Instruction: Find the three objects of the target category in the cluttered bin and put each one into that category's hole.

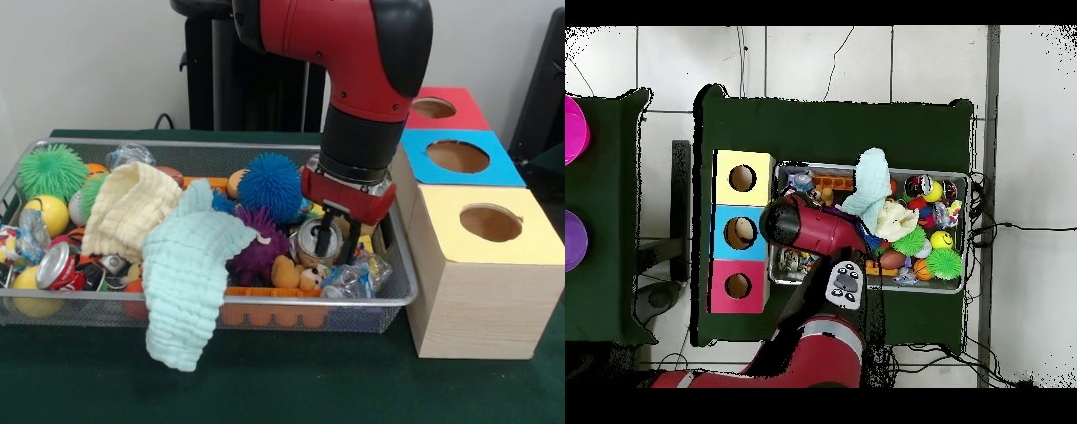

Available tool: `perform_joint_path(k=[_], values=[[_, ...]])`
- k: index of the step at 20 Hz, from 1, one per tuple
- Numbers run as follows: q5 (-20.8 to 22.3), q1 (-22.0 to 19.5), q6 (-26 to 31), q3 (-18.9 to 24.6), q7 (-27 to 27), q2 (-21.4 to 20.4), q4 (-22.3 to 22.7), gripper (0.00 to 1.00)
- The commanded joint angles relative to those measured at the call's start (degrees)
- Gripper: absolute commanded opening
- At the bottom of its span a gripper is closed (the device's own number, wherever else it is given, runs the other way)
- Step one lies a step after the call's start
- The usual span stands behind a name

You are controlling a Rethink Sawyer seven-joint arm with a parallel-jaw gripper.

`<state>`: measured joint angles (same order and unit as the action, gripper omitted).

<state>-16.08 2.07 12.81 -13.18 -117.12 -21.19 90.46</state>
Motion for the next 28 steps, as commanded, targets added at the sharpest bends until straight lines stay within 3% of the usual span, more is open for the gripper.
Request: perform_joint_path(k=[1, 4, 20, 25, 28], values=[[0.83, -1.39, -2.46, 7.31, -6.64, 1.64, -0.35, 1.0], [0.92, -0.62, -4.34, 6.78, -7.7, 1.42, 0.19, 1.0], [-0.07, 0.33, -3.34, 7.62, -7.91, 2.79, -1.85, 1.0], [-3.04, 5.88, -5.01, 4.83, -11.98, 4.17, -3.87, 1.0], [2.41, 5.42, -9.1, 5.28, -5.47, 5.23, -7.13, 1.0]])
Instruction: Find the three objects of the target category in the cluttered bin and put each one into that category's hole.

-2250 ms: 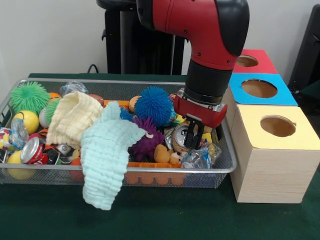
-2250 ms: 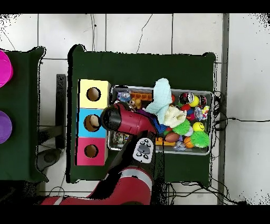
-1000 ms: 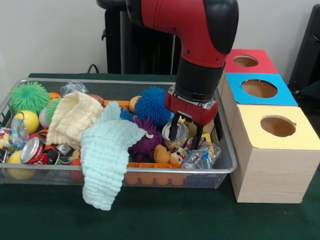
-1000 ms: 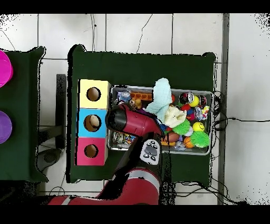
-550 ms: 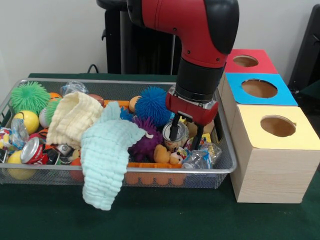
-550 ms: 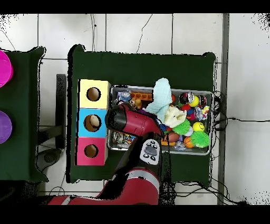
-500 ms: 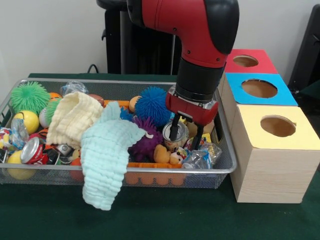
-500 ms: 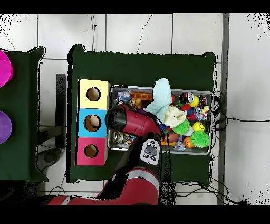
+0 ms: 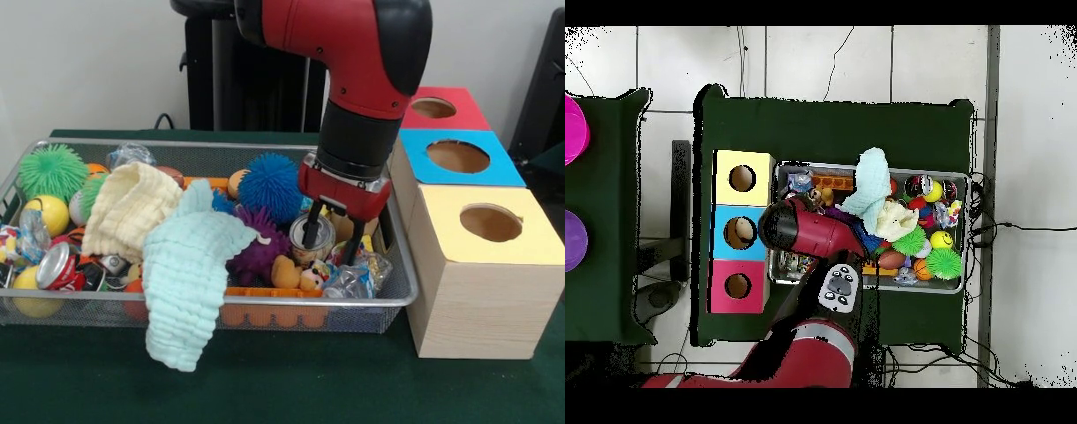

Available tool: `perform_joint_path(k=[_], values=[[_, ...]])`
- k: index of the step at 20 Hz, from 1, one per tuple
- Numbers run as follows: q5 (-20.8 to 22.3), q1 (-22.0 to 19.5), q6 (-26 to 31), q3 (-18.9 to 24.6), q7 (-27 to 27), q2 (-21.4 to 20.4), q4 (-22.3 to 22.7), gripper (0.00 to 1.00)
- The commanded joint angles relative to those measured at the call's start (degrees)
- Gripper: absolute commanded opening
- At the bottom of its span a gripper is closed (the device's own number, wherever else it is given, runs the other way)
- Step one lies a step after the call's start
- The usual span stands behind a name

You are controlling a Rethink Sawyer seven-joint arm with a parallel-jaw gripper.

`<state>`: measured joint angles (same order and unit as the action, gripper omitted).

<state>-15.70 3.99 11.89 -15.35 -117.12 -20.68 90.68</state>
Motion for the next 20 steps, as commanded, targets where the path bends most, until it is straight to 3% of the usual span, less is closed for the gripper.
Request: perform_joint_path(k=[1, 2, 6, 14, 20], values=[[3.52, 3.0, -9.37, 7.87, -3.95, 4.9, -7.96, 1.0], [6.39, 2.13, -11.62, 8.74, -1.54, 5.09, -8.79, 1.0], [11.53, 0.05, -14.21, 10.93, -0.22, 4.47, -9.19, 1.0], [16.82, -0.21, -16.18, 11.71, -2.75, 5.02, -11.42, 1.0], [22.79, -0.62, -16.26, 13.56, -1.24, 3.96, -12.09, 1.0]])
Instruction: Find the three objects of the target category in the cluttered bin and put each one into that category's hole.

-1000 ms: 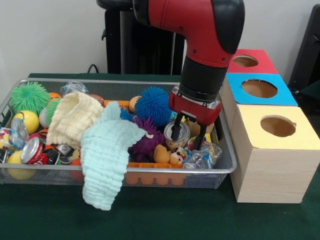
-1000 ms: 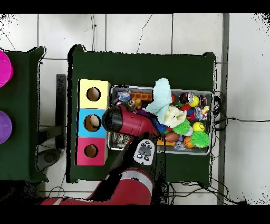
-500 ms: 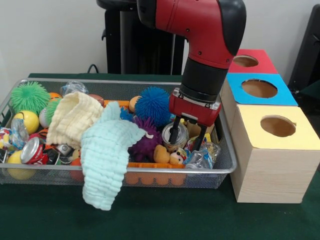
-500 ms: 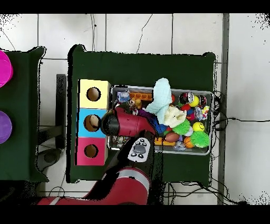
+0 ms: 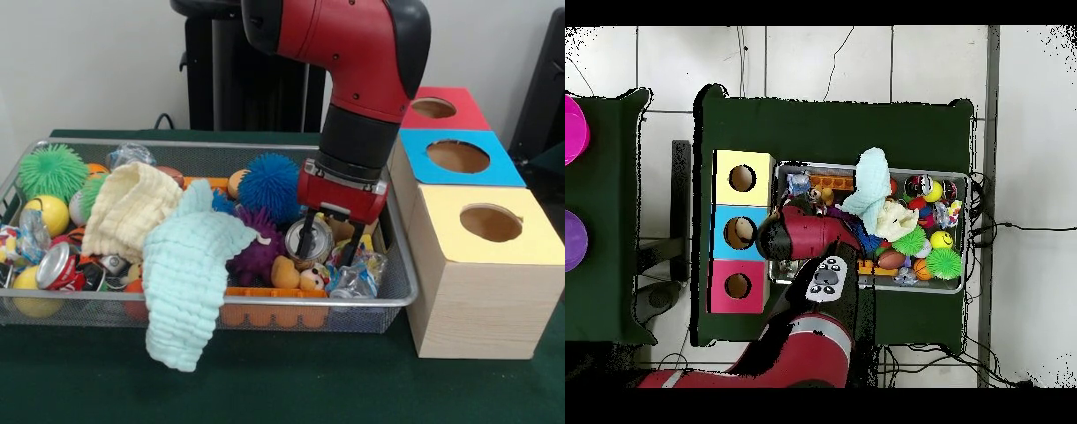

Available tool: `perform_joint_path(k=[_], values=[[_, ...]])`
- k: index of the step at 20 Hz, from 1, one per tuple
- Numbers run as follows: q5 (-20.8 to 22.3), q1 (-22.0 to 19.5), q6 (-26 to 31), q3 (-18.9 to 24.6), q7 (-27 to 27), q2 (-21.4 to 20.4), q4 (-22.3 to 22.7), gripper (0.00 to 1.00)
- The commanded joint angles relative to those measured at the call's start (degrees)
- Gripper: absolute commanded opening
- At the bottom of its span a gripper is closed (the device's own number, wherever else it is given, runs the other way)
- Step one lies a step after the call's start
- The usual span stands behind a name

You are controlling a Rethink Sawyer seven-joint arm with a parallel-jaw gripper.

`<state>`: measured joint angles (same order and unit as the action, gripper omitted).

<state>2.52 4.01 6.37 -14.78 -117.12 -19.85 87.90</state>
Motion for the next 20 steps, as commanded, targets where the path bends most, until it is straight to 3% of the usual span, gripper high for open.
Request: perform_joint_path(k=[1, 6, 12, 16, 20], values=[[4.9, -0.52, -10.78, 13.06, -1.74, 2.97, -9.23, 1.0], [7.84, -2.48, -9.72, 17.89, -2.19, 1.6, -8.27, 1.0], [7.49, -3.25, -8.85, 21.07, -4.87, 1.22, -7.49, 1.0], [1.56, -1.35, -9.3, 19.68, -11.64, 1.65, -6.31, 1.0], [-2.72, -0.22, -8.04, 19.35, -14.68, 1.51, -5.48, 1.0]])
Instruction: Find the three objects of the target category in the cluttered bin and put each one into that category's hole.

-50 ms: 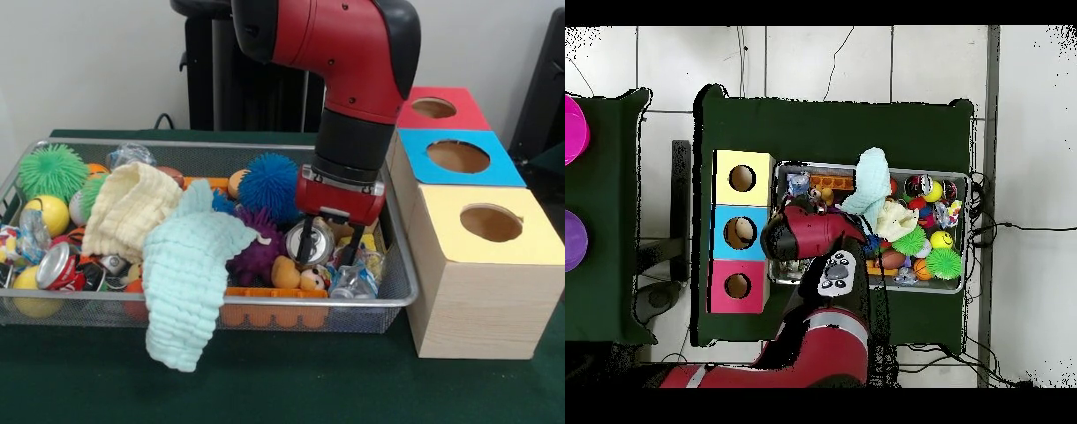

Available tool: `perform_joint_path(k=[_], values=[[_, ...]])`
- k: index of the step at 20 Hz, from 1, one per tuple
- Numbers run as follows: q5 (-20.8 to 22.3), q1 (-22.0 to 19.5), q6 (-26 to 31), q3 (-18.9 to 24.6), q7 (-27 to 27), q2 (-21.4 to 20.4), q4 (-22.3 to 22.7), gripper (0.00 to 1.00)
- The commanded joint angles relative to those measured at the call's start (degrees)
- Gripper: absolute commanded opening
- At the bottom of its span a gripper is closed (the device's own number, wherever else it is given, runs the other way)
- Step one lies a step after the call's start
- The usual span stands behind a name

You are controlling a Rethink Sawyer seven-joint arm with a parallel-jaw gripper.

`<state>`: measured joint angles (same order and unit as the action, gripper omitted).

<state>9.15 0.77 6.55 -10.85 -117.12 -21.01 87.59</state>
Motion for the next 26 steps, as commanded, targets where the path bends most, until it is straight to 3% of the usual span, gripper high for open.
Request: perform_joint_path(k=[1, 6, 13, 18, 23, 26], values=[[-10.42, 3.31, -7.52, 15.5, -15.19, 2.51, -4.99, 1.0], [-23.75, 12.15, -3.72, 6.88, -23.59, 3.14, -5.13, 1.0], [-31.42, 13.82, -3.25, 6.58, -21.84, 3.24, -4.29, 1.0], [-39.82, 20.37, -0.43, -1.06, -25.02, 6.6, -7.2, 1.0], [-39.53, 19.19, -0.04, -0.35, -21.14, 6.1, -6.33, 1.0], [-35.7, 15.08, 1.46, 3.05, -15.64, 3.53, -4.1, 1.0]])
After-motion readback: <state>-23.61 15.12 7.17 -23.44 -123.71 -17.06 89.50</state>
